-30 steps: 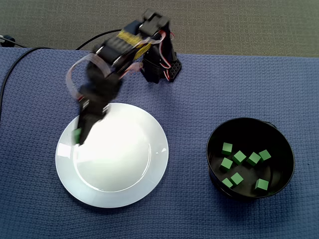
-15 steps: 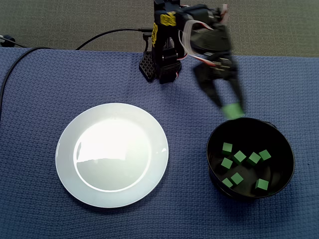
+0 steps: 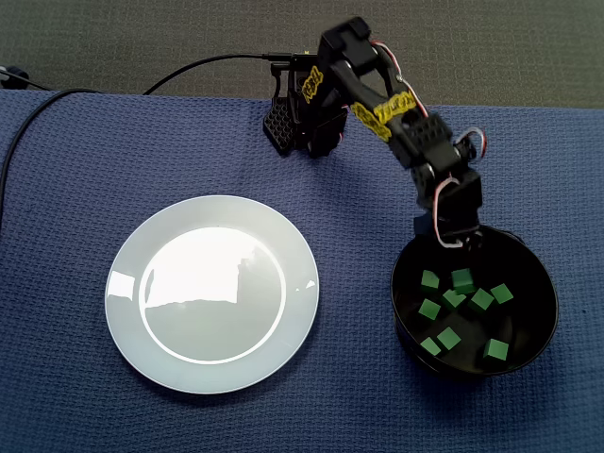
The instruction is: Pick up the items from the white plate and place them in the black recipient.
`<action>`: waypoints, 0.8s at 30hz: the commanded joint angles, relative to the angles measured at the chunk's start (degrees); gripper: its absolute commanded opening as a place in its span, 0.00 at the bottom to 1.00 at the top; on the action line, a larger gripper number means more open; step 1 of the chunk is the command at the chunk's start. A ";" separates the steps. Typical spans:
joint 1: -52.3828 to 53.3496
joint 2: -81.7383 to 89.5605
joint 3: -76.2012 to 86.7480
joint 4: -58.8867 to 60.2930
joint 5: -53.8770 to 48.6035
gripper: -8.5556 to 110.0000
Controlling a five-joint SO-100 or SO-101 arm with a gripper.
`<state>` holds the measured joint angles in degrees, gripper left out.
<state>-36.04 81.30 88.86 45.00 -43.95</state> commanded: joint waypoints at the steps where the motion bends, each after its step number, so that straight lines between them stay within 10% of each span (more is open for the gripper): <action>1: -1.23 -0.18 0.62 -2.02 0.09 0.16; 15: 15.38 23.82 -12.30 25.31 -17.84 0.29; 24: 32.87 53.70 23.82 17.31 -39.81 0.26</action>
<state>-9.49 123.40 99.84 67.06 -77.61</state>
